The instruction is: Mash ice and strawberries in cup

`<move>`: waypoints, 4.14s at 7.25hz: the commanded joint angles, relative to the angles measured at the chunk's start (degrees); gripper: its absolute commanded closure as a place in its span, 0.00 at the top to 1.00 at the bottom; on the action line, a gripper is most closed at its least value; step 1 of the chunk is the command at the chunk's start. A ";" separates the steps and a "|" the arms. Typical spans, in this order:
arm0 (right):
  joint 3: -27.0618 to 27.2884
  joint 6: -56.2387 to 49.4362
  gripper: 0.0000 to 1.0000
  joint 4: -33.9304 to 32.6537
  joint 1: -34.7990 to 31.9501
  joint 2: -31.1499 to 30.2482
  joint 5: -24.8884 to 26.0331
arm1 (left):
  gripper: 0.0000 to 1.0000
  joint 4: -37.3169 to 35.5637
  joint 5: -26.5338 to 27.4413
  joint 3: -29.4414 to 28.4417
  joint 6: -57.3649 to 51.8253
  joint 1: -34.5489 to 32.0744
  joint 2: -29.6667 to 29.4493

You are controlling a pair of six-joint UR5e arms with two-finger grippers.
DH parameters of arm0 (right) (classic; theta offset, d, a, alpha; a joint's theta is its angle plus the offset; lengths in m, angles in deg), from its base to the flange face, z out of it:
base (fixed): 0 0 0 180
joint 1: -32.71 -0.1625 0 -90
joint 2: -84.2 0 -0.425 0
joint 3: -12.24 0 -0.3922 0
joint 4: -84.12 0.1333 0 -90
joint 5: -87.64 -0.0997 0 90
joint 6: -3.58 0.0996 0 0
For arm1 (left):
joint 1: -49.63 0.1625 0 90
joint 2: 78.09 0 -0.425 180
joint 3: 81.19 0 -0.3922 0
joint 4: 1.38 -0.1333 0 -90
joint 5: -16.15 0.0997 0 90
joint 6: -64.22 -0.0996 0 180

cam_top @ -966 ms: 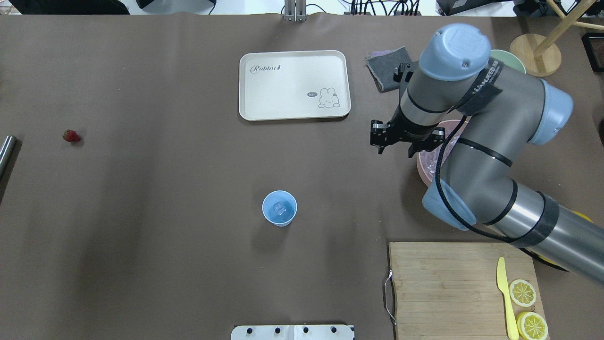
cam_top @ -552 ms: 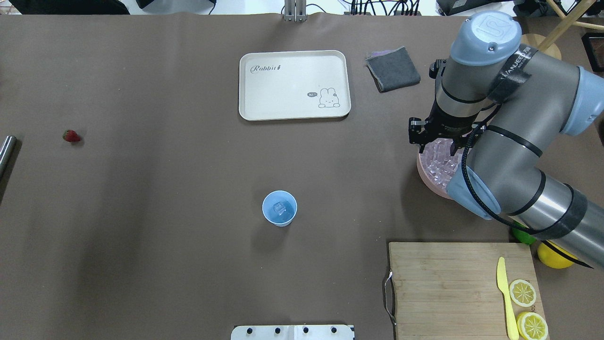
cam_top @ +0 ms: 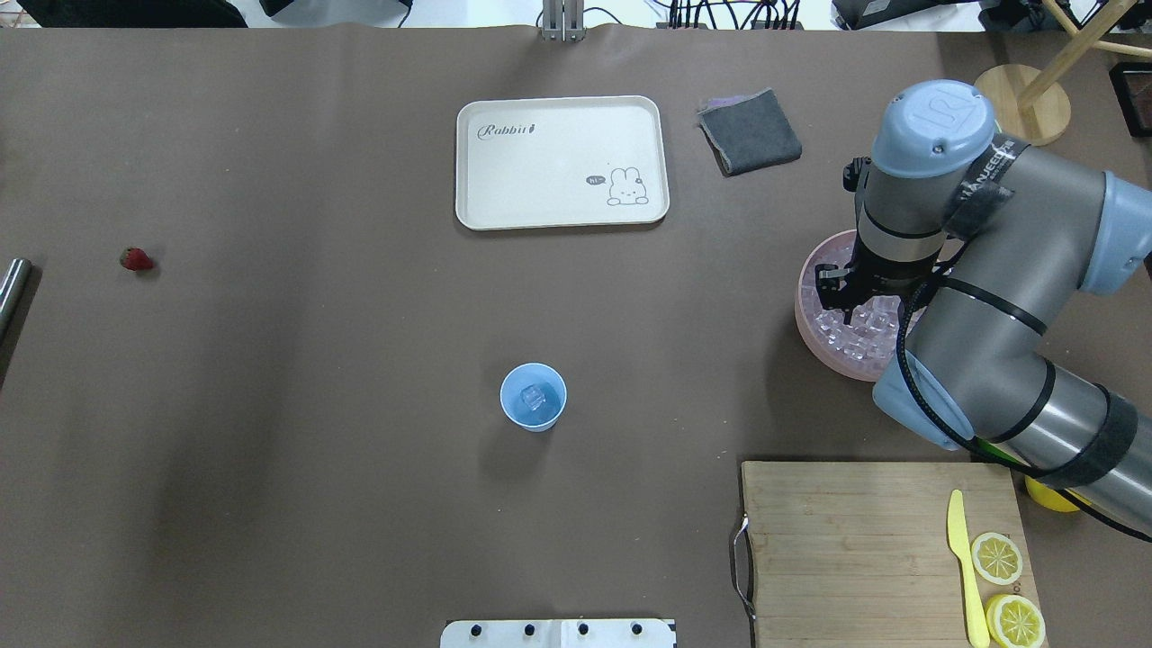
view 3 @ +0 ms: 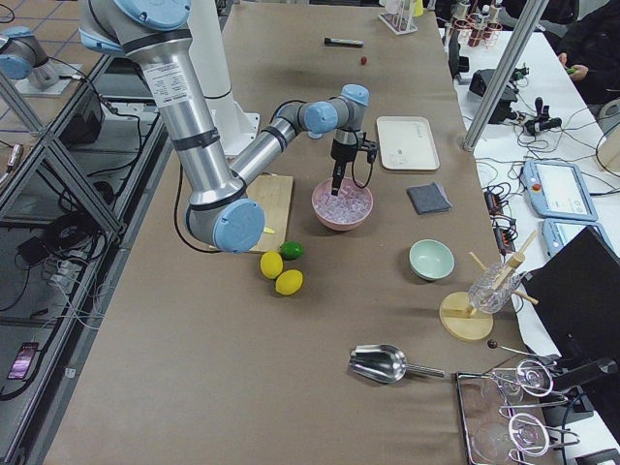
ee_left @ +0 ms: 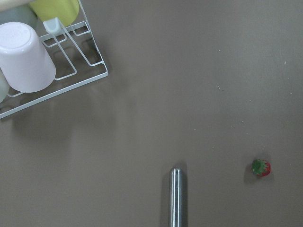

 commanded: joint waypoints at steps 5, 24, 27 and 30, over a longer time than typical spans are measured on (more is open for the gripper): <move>1.36 0.39 0.59 -0.03 3.08 -4.06 1.81 | 0.98 -0.09 0.09 1.28 0.00 -0.06 -0.26; 0.75 4.44 0.00 -0.39 1.78 1.29 1.04 | 0.98 -0.17 0.18 1.19 0.09 0.03 -0.44; 2.33 4.26 0.00 1.62 -0.08 7.09 -1.62 | 0.98 -0.26 0.09 1.02 0.18 0.12 -0.53; 1.28 5.05 0.00 17.22 6.59 8.07 -1.01 | 0.98 -0.17 0.09 1.37 2.99 0.38 -0.70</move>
